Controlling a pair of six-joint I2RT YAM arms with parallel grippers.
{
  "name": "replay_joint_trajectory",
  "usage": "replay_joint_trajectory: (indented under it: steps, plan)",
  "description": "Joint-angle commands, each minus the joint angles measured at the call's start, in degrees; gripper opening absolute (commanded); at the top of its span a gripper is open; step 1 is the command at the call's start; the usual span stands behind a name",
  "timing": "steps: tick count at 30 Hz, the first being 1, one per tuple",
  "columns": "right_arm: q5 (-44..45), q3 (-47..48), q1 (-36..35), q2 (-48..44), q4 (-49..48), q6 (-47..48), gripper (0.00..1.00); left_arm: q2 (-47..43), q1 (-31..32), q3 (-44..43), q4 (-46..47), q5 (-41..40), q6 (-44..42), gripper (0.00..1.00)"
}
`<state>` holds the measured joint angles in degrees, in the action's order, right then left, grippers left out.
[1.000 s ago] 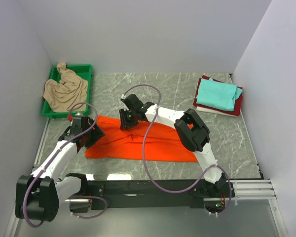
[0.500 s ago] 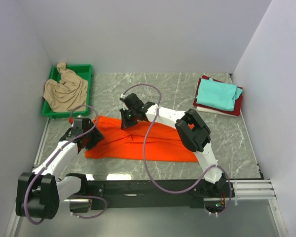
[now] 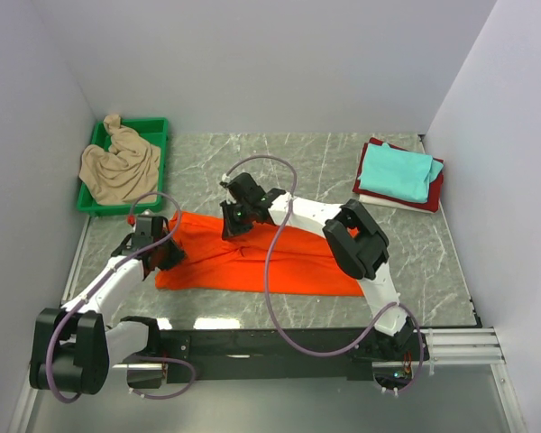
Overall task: Fold and stack the t-shirts
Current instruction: Fold the tshirt
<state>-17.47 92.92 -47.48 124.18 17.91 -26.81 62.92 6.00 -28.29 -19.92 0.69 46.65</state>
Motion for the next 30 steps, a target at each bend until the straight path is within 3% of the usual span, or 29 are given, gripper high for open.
replay_joint_trajectory:
  steps: [1, 6, 23, 30]
  plan:
    - [-0.4, -1.7, -0.6, -5.3, -2.4, -0.3, 0.0, 0.6, -0.3, 0.6, 2.9, 1.8, -0.5, 0.24]
    - [-0.1, -3.9, -0.7, -8.2, -3.1, -0.8, 0.0, 0.0, -0.3, 1.1, 2.7, 2.2, -0.4, 0.01]
    - [-1.2, -11.5, -2.2, -13.7, -4.6, -1.1, 0.0, -10.6, 0.1, 1.8, -4.6, 1.1, 5.1, 0.0]
    - [-1.3, -13.2, -3.1, -13.8, -4.8, -1.1, 0.0, -13.3, 1.6, 1.2, -8.8, -3.8, 9.2, 0.0]
